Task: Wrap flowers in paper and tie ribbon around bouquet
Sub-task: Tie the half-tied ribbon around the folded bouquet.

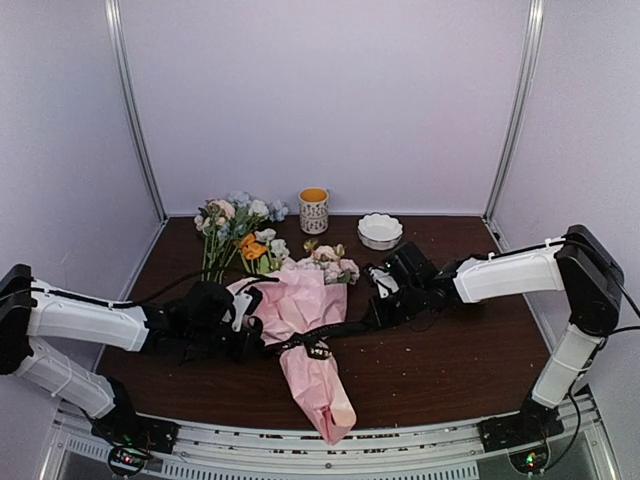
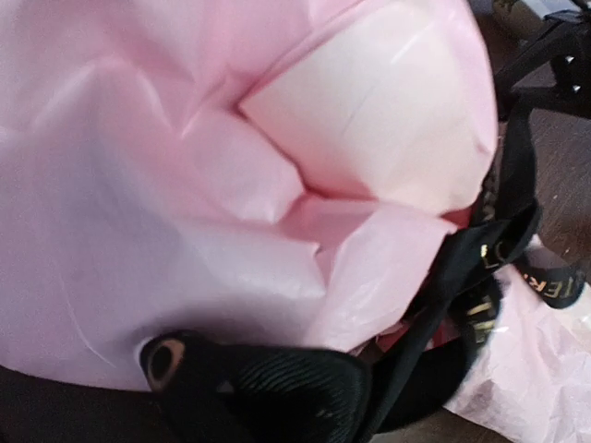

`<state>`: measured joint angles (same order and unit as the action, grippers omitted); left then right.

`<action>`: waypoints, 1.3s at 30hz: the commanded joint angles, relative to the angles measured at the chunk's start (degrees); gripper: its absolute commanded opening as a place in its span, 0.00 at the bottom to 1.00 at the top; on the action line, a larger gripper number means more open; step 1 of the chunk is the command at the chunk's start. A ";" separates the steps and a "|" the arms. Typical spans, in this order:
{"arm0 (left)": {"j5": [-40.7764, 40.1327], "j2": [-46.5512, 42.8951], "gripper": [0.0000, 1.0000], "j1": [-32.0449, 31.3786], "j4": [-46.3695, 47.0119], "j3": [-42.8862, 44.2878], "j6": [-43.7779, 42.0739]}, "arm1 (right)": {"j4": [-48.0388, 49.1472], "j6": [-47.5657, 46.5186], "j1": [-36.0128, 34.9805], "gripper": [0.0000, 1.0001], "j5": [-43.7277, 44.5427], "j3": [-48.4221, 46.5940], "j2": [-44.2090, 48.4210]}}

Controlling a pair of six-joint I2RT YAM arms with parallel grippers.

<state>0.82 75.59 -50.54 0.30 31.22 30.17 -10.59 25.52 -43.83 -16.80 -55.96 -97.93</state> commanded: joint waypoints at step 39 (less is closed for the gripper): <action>-18.55 -20.05 0.86 1.76 -25.35 -3.48 7.25 | -1.15 -1.33 2.77 0.24 -2.94 -0.90 1.07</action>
<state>-10.90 57.95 -49.12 -15.11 24.34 37.08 -8.43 24.88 -41.17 -23.38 -54.96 -100.92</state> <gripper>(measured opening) 0.839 0.218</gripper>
